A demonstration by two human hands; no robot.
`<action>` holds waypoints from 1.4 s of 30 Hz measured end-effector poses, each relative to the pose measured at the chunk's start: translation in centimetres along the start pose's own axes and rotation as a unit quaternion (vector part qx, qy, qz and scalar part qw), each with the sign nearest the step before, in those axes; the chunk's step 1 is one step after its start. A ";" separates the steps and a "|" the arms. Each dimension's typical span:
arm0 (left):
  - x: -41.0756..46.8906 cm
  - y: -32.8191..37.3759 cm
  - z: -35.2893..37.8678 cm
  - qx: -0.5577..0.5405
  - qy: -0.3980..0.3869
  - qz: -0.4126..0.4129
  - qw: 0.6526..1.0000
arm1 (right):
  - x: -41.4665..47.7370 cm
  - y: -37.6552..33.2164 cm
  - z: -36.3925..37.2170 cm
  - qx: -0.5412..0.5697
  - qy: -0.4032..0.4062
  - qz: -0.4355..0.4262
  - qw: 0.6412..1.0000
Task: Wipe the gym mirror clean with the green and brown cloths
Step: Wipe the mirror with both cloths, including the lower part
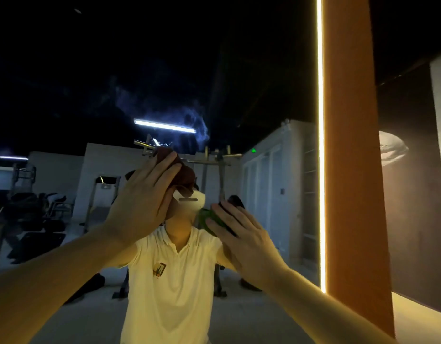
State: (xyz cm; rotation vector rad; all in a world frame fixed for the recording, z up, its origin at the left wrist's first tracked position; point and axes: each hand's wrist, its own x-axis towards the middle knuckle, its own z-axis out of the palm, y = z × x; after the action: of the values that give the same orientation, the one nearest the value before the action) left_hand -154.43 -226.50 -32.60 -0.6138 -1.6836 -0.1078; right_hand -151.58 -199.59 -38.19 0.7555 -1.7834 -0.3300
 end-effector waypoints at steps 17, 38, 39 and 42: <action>-0.4 -0.3 0.1 0.004 -0.004 0.006 1.000 | 14.5 10.1 -7.6 -0.121 0.158 0.211 0.957; -1.0 -0.5 0.2 0.008 0.018 0.015 1.000 | 13.7 10.3 -4.9 -0.073 0.188 0.338 0.919; -1.1 -0.5 0.2 0.009 0.019 0.018 1.000 | 13.7 8.1 -3.9 -0.081 0.177 0.295 0.935; -1.2 -0.5 0.2 0.012 0.032 0.026 0.999 | 9.1 1.1 -0.4 -0.074 0.103 0.111 0.986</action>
State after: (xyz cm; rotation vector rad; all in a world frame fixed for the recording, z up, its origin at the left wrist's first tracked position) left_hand -154.77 -227.22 -33.62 -0.6289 -1.6041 -0.0699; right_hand -153.14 -204.52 -30.63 0.4622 -1.6091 -0.2240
